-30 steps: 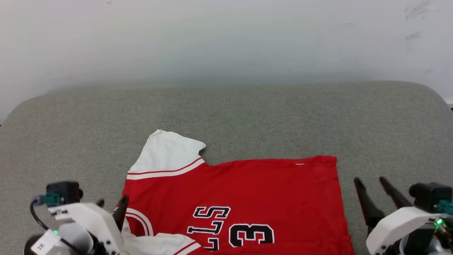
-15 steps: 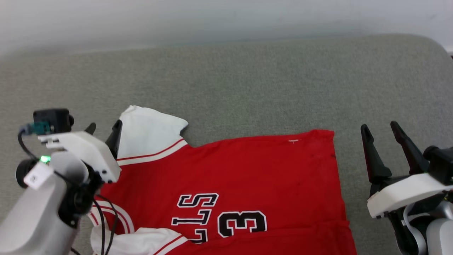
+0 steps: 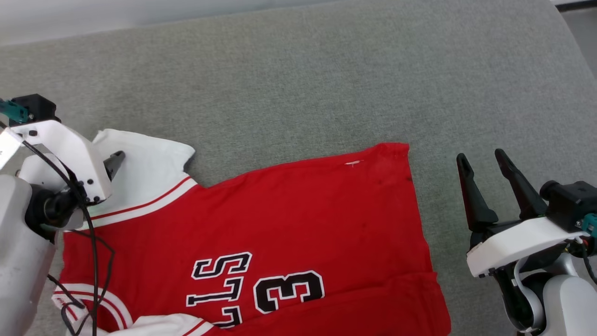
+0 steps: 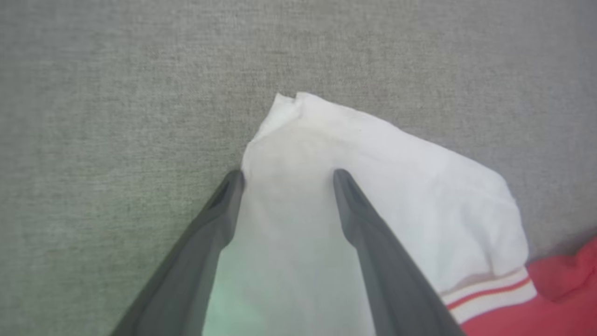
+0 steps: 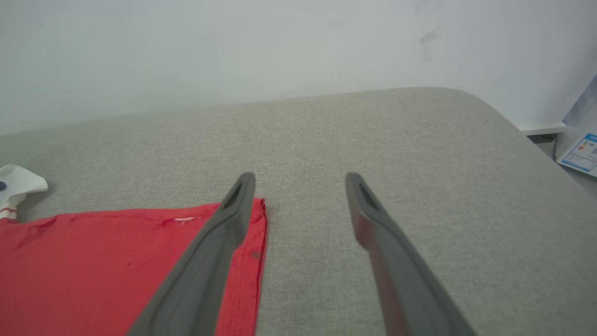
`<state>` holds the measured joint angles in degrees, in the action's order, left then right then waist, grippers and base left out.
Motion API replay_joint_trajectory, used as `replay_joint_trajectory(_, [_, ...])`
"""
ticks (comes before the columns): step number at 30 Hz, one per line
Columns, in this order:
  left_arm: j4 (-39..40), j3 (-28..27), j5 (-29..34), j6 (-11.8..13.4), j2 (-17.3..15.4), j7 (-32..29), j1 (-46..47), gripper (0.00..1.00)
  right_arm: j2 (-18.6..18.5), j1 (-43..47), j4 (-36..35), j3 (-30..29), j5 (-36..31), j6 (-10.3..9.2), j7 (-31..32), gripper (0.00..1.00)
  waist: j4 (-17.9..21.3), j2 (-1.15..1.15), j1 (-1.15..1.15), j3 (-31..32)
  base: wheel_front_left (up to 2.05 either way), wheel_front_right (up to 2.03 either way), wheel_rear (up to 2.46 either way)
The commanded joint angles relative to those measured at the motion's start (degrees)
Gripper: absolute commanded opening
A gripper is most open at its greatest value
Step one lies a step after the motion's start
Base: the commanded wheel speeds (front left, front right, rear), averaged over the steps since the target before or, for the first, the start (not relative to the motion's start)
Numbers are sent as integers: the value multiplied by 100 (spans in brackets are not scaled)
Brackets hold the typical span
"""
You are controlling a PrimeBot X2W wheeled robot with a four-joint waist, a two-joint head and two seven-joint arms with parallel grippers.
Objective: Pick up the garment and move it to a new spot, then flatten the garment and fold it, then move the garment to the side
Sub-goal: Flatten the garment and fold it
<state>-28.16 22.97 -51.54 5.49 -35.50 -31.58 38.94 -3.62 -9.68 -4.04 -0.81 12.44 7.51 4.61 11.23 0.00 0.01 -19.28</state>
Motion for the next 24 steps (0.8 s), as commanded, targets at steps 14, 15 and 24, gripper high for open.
replay_joint_trajectory(14, [-547,548,-277,-235,306,-1434,294,0,-75,-305,502,97,272,-5,105,100,137,0,-1,-380,0,0,0])
replay_joint_trajectory(15, [-557,553,-248,-249,284,-1413,325,0,-144,-333,548,120,302,-5,134,100,118,0,-1,-371,0,0,0])
replay_joint_trajectory(24, [-328,463,-25,-327,215,-857,653,0,-790,-598,1017,431,1040,-4,949,100,-145,0,-1,-180,0,0,0])
